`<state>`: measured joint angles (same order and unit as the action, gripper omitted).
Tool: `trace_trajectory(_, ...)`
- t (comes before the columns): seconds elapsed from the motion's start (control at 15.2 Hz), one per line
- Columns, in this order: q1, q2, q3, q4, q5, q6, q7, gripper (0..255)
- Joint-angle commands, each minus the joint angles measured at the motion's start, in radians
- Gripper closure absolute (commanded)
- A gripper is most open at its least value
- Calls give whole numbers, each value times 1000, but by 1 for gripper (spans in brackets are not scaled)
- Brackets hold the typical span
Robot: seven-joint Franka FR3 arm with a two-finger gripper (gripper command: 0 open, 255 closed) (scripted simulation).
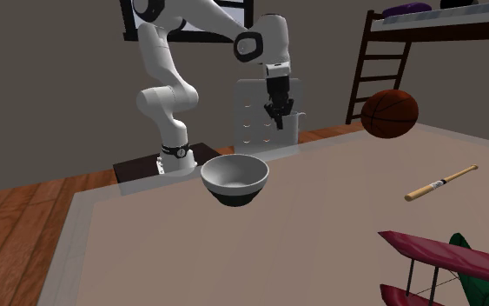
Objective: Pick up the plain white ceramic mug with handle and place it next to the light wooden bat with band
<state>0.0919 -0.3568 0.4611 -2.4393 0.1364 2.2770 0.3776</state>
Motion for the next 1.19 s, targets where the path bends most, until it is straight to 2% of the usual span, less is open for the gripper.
trace_trajectory(0.0,2,-15,-6,16,3,-31,-5,255)
trace_trajectory(0.99,1,-68,-38,165,4,-231,-18,255)
trace_trajectory(1.12,-17,19,-13,224,-27,-205,8,255)
